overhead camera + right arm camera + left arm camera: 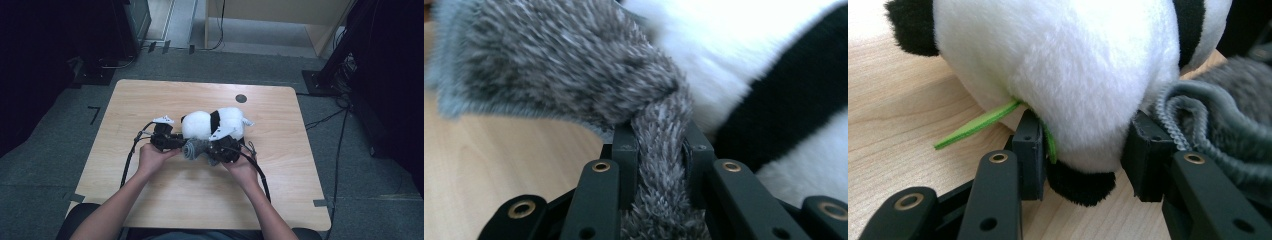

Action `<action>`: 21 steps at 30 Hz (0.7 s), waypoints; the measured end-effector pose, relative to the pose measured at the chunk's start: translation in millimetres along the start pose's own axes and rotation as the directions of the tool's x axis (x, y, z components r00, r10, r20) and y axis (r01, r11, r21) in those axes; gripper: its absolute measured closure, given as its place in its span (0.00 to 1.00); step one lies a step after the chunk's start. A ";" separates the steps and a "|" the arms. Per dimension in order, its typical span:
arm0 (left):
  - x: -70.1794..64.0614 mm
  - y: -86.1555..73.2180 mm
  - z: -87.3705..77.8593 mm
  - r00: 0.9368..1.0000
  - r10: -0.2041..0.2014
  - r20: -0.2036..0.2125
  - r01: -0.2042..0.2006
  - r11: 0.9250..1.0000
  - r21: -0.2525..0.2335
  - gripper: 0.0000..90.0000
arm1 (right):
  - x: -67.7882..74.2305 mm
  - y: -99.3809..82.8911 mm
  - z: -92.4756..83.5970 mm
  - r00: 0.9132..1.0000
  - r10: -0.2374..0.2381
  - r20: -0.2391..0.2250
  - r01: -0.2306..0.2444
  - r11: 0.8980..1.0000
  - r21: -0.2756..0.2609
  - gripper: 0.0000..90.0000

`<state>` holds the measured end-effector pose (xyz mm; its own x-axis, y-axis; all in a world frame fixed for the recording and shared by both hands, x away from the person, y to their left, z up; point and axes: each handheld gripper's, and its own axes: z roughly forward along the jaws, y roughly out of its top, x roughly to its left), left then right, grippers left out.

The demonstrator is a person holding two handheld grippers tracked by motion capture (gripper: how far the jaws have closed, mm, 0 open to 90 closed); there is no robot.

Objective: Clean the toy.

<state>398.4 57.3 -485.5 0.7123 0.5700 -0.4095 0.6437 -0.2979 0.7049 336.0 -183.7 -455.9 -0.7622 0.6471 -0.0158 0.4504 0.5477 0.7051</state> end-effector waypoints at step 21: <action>1.6 1.0 1.0 1.000 0.004 0.005 -0.004 1.000 0.008 0.65 | -64.5 -44.0 -59.4 0.966 0.232 0.116 -0.232 0.973 -0.020 0.83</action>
<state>400.5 57.1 -486.0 0.7162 0.5647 -0.4100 0.6431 -0.3058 0.7021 337.7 -281.0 -443.8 -0.5777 0.8135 0.0667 0.6053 0.3721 0.7037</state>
